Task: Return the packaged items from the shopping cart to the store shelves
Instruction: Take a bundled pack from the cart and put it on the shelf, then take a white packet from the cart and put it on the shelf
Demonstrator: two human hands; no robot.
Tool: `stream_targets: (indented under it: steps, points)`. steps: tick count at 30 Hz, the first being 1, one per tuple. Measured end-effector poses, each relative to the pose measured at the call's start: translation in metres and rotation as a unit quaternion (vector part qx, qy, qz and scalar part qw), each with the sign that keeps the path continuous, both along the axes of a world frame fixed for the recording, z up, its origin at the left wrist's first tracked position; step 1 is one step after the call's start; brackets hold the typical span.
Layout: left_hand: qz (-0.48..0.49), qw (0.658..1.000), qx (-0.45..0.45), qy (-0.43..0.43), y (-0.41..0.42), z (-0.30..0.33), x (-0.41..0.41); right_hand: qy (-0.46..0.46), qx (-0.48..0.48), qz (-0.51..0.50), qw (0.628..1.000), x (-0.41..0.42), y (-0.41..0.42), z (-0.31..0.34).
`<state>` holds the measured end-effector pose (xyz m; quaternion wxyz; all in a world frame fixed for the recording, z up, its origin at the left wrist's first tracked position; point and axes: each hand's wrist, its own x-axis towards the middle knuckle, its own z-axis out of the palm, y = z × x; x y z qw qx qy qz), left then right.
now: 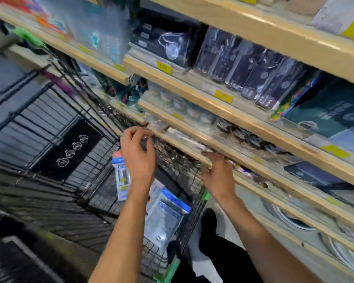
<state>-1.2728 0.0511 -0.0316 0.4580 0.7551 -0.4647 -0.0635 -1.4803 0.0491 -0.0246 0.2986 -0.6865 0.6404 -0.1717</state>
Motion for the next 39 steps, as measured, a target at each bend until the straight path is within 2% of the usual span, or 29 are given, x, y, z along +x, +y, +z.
stream_targets:
  steps: [2,5,6,8,10,13,18,20,23,27,31,33,36,39]
  points:
    - [0.117,0.991,0.055,0.015,0.065,-0.021,0.029,0.072,0.038,0.039,0.996,0.005,-0.006,-0.018]
    - [0.295,0.948,0.113,0.047,0.162,-0.041,0.051,0.165,0.062,0.094,0.98,0.027,-0.02,-0.039]
    - [0.347,0.923,0.141,0.085,0.191,-0.046,0.051,0.189,0.087,0.118,0.971,0.037,-0.023,-0.046]
    - [0.421,0.854,0.226,0.206,0.231,-0.055,0.041,0.211,0.141,0.152,0.955,0.052,-0.022,-0.052]
    - [0.426,0.793,0.317,0.3,0.257,-0.065,0.025,0.231,0.134,0.167,0.949,0.062,-0.016,-0.06]
    - [0.395,0.778,0.379,0.31,0.266,-0.074,-0.004,0.262,0.054,0.162,0.95,0.064,-0.019,-0.066]
    - [0.426,0.738,0.402,0.335,0.262,-0.083,-0.015,0.265,-0.058,0.282,0.92,0.038,-0.03,-0.095]
    - [0.43,0.736,0.39,0.349,0.278,-0.099,-0.004,0.243,-0.047,0.304,0.92,0.036,-0.026,-0.096]
    - [0.409,0.747,0.387,0.354,0.32,-0.132,0.004,0.294,0.016,0.315,0.902,0.033,-0.015,-0.093]
    - [0.405,0.737,0.429,0.331,0.332,-0.092,-0.022,0.295,0.015,0.343,0.892,0.013,0.011,-0.095]
    - [0.406,0.734,0.454,0.3,0.358,-0.084,-0.06,0.303,0.008,0.344,0.889,-0.023,0.044,-0.102]
    - [0.4,0.747,0.436,0.303,0.38,-0.09,-0.079,0.306,0.008,0.33,0.893,-0.045,0.059,-0.105]
    - [0.388,0.765,0.407,0.312,0.417,-0.108,-0.113,0.316,0.011,0.367,0.875,-0.084,0.086,-0.106]
    - [0.401,0.775,0.392,0.292,0.446,-0.116,-0.16,0.291,0.021,0.357,0.887,-0.13,0.108,-0.104]
